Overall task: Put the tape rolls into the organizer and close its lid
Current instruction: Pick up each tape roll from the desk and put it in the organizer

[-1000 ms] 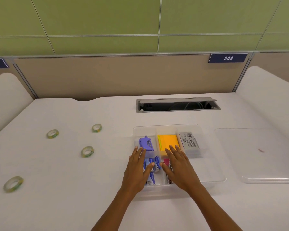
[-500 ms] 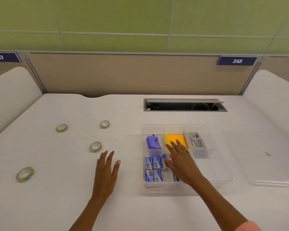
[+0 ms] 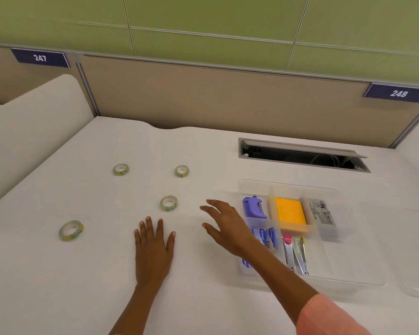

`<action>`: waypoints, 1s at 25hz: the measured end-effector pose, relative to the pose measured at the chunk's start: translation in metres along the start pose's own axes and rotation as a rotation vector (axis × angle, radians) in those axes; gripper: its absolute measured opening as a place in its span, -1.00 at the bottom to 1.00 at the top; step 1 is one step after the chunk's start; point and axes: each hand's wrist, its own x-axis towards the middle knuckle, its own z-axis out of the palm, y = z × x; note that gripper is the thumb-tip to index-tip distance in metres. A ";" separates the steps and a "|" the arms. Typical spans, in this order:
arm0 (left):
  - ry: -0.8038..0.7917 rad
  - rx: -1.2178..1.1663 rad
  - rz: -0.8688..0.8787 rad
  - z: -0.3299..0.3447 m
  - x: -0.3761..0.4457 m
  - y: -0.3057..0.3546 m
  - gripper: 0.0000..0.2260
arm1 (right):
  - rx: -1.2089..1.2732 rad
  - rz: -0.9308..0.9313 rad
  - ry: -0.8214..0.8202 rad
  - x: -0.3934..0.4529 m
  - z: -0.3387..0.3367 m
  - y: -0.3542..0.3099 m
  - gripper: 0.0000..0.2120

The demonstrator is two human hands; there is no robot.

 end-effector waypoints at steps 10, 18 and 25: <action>-0.028 0.022 -0.009 0.003 0.005 -0.003 -0.40 | -0.239 0.043 -0.288 0.067 0.050 -0.026 -0.45; -0.010 0.028 -0.005 0.007 0.006 -0.004 -0.40 | -0.206 0.061 -0.152 0.067 0.060 -0.027 -0.58; -0.004 0.014 0.015 0.007 0.005 -0.005 -0.37 | 0.003 0.130 0.025 0.044 0.053 -0.017 -0.76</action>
